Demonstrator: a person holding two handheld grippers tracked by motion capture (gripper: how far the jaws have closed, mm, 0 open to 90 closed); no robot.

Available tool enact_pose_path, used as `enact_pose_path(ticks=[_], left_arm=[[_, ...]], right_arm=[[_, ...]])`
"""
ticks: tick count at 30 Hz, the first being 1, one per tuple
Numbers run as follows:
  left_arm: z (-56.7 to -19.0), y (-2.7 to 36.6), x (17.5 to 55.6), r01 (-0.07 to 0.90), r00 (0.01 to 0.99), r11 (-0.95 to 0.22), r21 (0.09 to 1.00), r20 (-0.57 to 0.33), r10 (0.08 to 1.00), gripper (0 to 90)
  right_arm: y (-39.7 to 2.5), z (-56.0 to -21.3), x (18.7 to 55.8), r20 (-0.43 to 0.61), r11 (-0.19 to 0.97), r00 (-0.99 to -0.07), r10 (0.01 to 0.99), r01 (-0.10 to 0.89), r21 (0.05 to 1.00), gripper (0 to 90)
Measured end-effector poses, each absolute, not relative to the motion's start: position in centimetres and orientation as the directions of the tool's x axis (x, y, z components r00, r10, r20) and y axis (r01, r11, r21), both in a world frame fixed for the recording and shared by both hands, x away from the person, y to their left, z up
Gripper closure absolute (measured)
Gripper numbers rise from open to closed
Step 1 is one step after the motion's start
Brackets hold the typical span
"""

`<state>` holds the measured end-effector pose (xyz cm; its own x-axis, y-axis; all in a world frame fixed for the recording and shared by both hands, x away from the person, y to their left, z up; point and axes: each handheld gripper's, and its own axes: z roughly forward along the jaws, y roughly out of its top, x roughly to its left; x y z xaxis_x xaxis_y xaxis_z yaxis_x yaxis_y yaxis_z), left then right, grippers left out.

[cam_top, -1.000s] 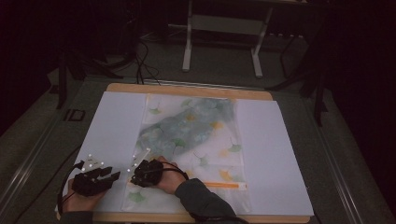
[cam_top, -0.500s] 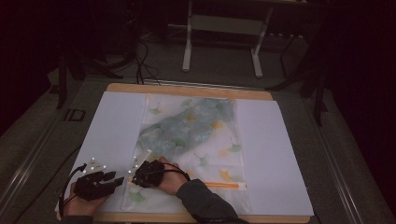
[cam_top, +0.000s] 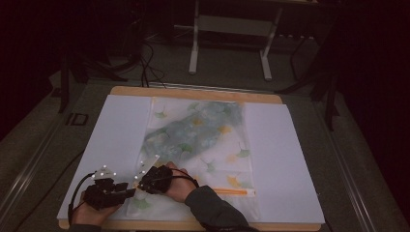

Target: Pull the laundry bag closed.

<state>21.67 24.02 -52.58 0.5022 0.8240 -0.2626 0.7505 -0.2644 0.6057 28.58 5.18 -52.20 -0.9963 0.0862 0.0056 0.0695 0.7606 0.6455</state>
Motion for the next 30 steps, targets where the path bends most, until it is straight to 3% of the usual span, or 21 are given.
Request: enact_pose_path(ticks=[13, 22, 30], left_arm=[[-53.0, 22.4, 22.4, 0.748, 0.547, -0.328, 0.578, -0.255, 0.797, 65.7], [-53.0, 21.7, 22.6, 0.737, 0.567, -0.351, 0.578, -0.247, 0.786, 87.7], [-52.9, 21.9, 22.6, 0.731, 0.572, -0.351, 0.585, -0.245, 0.783, 88.3]], right_arm=[[4.9, -51.3, 28.4, -0.024, 0.763, -0.996, 0.08, 0.046, 0.645, 84.1], [4.5, -51.2, 28.5, -0.04, 0.765, -0.996, 0.077, 0.033, 0.643, 84.3], [4.0, -52.0, 28.7, -0.023, 0.768, -0.997, 0.076, 0.043, 0.639, 84.5]])
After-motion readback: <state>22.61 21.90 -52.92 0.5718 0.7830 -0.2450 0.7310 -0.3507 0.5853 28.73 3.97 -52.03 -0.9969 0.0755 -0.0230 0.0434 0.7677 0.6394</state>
